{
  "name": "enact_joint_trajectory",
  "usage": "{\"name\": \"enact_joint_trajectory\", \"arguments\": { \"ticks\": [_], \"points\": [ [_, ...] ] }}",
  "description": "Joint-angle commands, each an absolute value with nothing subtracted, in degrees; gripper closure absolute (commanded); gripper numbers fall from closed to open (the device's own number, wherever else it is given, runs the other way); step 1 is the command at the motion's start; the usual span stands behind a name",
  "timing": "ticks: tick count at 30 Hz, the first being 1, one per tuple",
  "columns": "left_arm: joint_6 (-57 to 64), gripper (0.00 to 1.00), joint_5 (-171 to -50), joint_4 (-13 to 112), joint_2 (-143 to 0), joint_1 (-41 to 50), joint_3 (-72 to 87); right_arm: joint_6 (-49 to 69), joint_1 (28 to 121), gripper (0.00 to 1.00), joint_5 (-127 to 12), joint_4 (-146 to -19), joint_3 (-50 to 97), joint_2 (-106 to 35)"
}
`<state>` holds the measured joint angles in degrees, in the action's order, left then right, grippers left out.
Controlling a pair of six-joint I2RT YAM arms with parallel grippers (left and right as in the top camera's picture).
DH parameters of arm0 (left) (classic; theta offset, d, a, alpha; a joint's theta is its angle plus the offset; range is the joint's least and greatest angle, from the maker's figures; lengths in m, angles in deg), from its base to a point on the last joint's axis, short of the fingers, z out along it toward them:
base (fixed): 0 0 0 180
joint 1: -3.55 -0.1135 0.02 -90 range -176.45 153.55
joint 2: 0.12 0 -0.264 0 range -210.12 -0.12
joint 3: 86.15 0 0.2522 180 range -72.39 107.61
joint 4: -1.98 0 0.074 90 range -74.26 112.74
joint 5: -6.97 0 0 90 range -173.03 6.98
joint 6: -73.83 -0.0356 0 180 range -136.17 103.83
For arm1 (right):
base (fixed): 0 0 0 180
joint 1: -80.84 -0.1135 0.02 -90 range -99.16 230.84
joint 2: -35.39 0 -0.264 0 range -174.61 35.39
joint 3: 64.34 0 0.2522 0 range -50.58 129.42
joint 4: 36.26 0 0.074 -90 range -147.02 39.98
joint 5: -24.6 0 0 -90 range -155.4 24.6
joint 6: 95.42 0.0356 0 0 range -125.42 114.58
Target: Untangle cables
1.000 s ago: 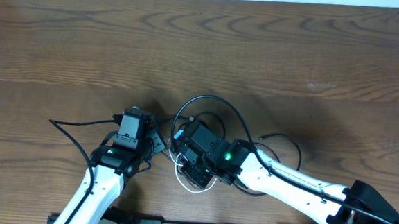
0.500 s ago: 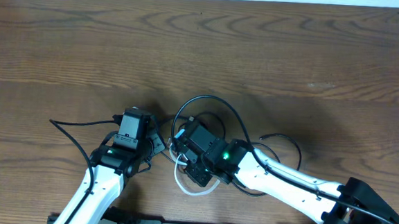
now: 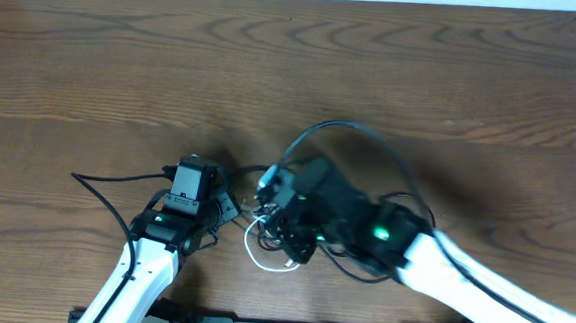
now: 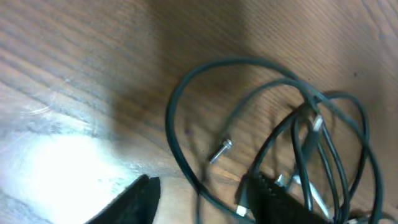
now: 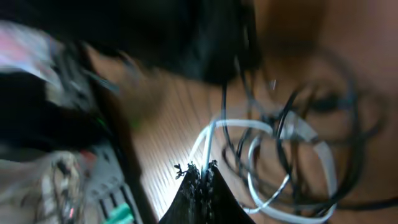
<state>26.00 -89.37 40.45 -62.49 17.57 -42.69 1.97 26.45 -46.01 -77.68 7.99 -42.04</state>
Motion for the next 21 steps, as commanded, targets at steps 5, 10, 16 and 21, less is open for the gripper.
{"name": "enact_joint_trajectory", "arguments": {
  "ticks": [5, 10, 16, 21],
  "points": [
    [26.2, 0.37, -100.3, 37.1, -62.6, 17.3, -42.3, 0.7, 26.9, 0.99, -44.5, -78.3, 9.2, -34.5],
    [31.0, 0.37, -108.7, 32.7, -62.6, 17.3, -42.3, -1.3, 26.9, 0.99, -44.5, -80.0, 9.2, -34.2],
    [33.2, 0.43, -108.0, 31.7, -62.6, 17.3, -42.3, -5.4, 26.9, 0.99, -38.8, -78.1, 9.2, -31.0],
    [33.0, 0.92, -103.4, 32.4, -62.6, 17.3, -42.3, -5.6, 27.5, 0.99, -42.0, -76.1, 9.2, -24.9]
  ]
}}
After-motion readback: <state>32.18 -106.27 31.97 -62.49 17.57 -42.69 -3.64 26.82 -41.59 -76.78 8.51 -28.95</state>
